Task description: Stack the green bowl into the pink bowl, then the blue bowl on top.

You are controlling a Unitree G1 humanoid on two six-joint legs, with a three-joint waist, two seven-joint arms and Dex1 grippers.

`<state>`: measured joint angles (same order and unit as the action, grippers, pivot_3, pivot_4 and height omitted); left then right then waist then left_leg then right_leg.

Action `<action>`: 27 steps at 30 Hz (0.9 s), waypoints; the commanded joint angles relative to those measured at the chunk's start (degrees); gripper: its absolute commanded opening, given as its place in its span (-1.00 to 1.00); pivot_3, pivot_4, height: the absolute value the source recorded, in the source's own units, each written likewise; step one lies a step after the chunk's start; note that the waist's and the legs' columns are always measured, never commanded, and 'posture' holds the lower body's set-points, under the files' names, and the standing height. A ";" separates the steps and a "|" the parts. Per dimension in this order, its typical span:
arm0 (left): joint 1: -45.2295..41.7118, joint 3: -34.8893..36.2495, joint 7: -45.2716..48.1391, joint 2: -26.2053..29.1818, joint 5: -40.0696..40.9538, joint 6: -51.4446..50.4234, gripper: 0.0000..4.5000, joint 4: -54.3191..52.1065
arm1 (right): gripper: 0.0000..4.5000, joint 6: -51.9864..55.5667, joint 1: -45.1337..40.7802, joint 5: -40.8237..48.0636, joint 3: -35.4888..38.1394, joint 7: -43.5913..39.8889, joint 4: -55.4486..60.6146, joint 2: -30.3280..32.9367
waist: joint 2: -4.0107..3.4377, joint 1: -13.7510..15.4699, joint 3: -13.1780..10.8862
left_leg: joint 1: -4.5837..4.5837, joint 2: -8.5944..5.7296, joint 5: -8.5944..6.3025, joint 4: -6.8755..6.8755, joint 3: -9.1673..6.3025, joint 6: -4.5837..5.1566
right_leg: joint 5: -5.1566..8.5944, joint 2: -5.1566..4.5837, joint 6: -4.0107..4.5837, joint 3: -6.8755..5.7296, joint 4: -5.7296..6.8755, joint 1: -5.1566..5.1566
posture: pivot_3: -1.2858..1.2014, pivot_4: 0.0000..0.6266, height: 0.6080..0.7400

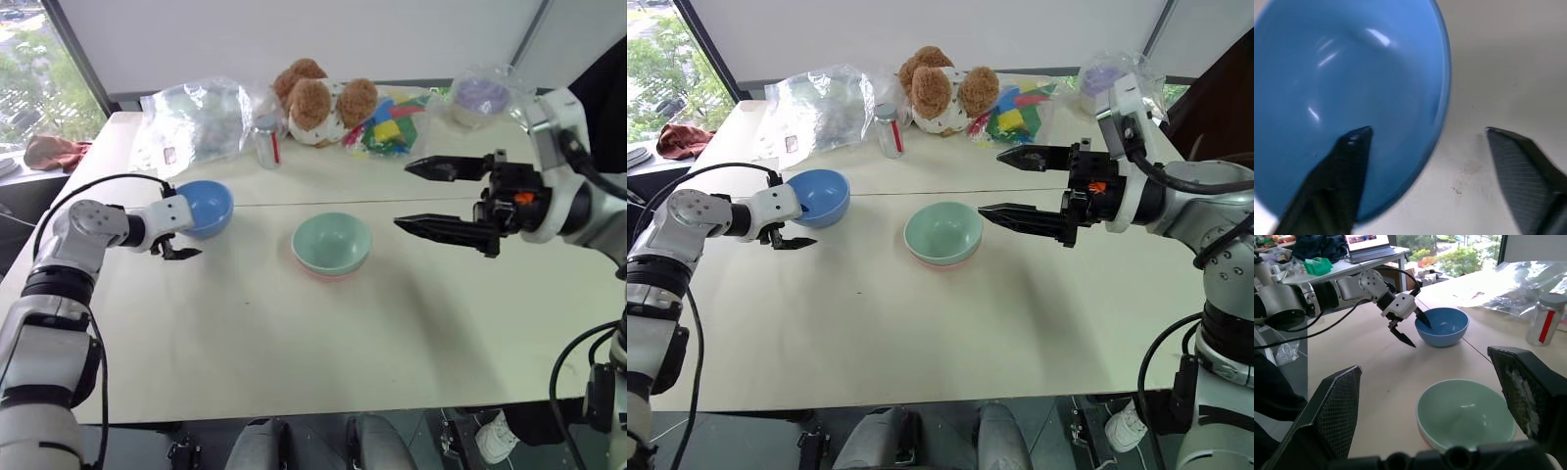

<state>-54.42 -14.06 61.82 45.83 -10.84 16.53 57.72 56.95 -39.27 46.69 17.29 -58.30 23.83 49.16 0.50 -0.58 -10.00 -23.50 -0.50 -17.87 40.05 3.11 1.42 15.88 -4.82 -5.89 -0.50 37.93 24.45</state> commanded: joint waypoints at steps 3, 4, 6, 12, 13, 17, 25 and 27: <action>-3.74 -0.15 1.77 -0.79 -1.38 3.62 -0.73 2.49 | 1.00 -1.35 1.14 2.35 2.43 1.15 1.56 3.43 | 0.00 -0.03 0.00 | 0.00 0.01 0.00 -0.01 -0.01 0.00 | 0.00 0.00 0.00 0.00 0.00 0.00 | 0.03 -0.52 1.00; -4.17 -0.18 2.36 -1.02 -1.41 4.10 -0.96 2.65 | 1.00 -1.53 1.46 2.51 2.45 1.27 1.58 3.87 | 0.03 -0.03 -0.01 | 0.00 0.01 0.00 -0.01 -0.01 0.00 | 0.00 0.00 0.00 0.00 0.00 0.00 | 0.03 -0.52 1.00; -5.37 -0.04 4.94 -1.83 -0.55 5.24 -0.98 1.84 | 1.00 -1.94 2.77 2.36 2.66 1.17 1.67 5.34 | 0.03 -0.01 0.00 | 0.00 0.01 0.00 0.00 0.00 0.00 | 0.00 -0.02 0.00 0.00 0.00 0.00 | 0.03 -0.52 1.00; -11.29 2.11 19.35 -7.03 7.44 4.32 -0.98 -5.98 | 1.00 -5.15 11.85 -0.26 4.87 -0.98 2.89 11.31 | 0.12 1.13 -0.03 | -0.08 0.01 -0.01 0.05 -0.02 0.02 | 0.00 0.01 0.00 0.00 -0.07 -0.01 | 0.03 -0.52 1.00; -12.37 2.13 21.32 -8.16 8.59 3.04 -0.98 -7.49 | 1.00 -5.63 13.40 -0.73 5.50 -1.13 3.19 11.96 | 0.12 1.21 -0.03 | -0.09 0.01 -0.01 0.05 -0.01 0.02 | 0.00 0.01 0.00 0.00 -0.11 -0.01 | 0.03 -0.52 1.00; -15.52 1.54 27.81 -12.94 12.65 -0.51 -0.98 -12.32 | 1.00 -6.63 18.32 -1.55 8.31 -0.98 4.24 13.93 | 0.12 1.30 -0.03 | -0.11 0.00 -0.01 0.06 -0.02 0.02 | 0.00 0.03 0.00 0.00 -0.16 -0.01 | 0.03 -0.52 1.00; -18.05 -11.50 30.68 -18.25 23.88 -6.35 -0.98 -17.65 | 1.00 -5.20 22.16 -0.13 12.92 1.61 6.88 14.75 | 0.11 0.86 -0.03 | -0.05 0.04 -0.01 0.05 -0.08 0.02 | 0.00 0.12 0.00 0.11 -0.12 -0.02 | 0.03 -0.52 1.00; -18.76 -13.94 30.68 -18.73 24.34 -5.17 -0.98 -15.94 | 1.00 -5.00 22.95 0.12 13.65 2.07 7.46 14.85 | 0.11 0.94 -0.03 | -0.05 0.04 -0.01 0.05 -0.09 0.02 | 0.00 0.12 0.00 0.11 -0.12 -0.03 | 0.03 -0.52 1.00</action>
<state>-70.67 -26.69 92.29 26.68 11.74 10.44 41.27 52.12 -16.38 45.91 28.24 -56.78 29.62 62.90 0.61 0.36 -10.03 -23.55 -0.46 -17.88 40.11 3.03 1.45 15.87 -4.70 -5.89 -0.39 37.81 24.42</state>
